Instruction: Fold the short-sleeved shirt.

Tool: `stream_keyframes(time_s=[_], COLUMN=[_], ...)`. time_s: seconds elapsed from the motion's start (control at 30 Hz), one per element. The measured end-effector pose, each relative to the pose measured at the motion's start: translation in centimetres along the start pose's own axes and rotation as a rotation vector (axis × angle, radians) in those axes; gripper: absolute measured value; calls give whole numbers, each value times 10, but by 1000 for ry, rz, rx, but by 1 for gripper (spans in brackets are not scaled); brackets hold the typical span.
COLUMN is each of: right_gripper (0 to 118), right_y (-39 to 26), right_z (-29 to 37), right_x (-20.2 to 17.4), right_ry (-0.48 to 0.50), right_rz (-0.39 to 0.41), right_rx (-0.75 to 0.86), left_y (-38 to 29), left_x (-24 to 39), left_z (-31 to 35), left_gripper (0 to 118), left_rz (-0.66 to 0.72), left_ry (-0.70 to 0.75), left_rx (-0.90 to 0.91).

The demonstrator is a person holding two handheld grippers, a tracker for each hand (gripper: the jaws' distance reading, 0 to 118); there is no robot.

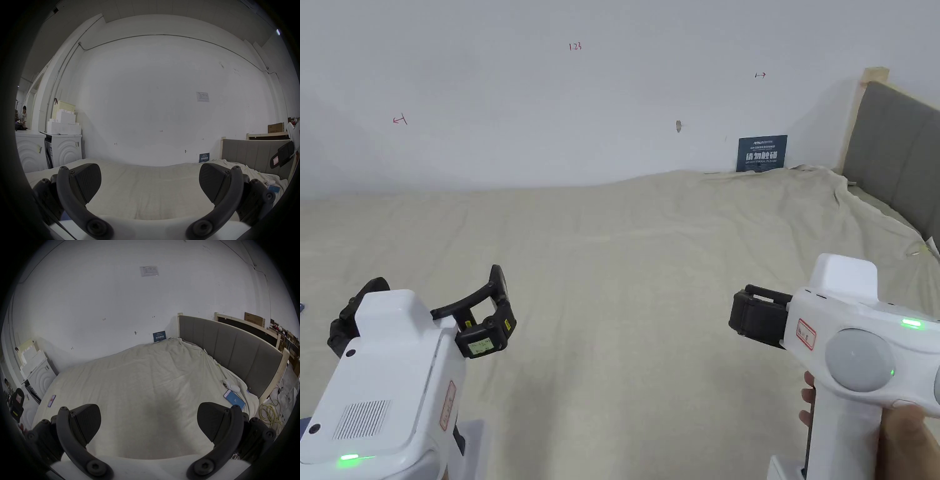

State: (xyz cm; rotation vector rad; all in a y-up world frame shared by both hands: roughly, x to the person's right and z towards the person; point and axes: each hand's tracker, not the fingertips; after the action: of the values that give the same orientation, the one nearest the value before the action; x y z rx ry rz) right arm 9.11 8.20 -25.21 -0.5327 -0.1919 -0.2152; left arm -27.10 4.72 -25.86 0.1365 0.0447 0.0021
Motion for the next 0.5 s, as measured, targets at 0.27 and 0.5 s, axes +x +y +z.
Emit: stream_keyframes(time_s=[0.27, 0.5], right_gripper=[117, 118], right_y=[-9, -24], right_z=[5, 11], right_x=[5, 0], right_ry=[83, 78], right_rz=[94, 199], right_rx=[248, 464], left_y=[0, 0], left_x=[1, 4], left_z=[1, 2], left_gripper=[118, 118], left_rz=[-8, -10], left_ry=[0, 5], left_rx=[8, 15])
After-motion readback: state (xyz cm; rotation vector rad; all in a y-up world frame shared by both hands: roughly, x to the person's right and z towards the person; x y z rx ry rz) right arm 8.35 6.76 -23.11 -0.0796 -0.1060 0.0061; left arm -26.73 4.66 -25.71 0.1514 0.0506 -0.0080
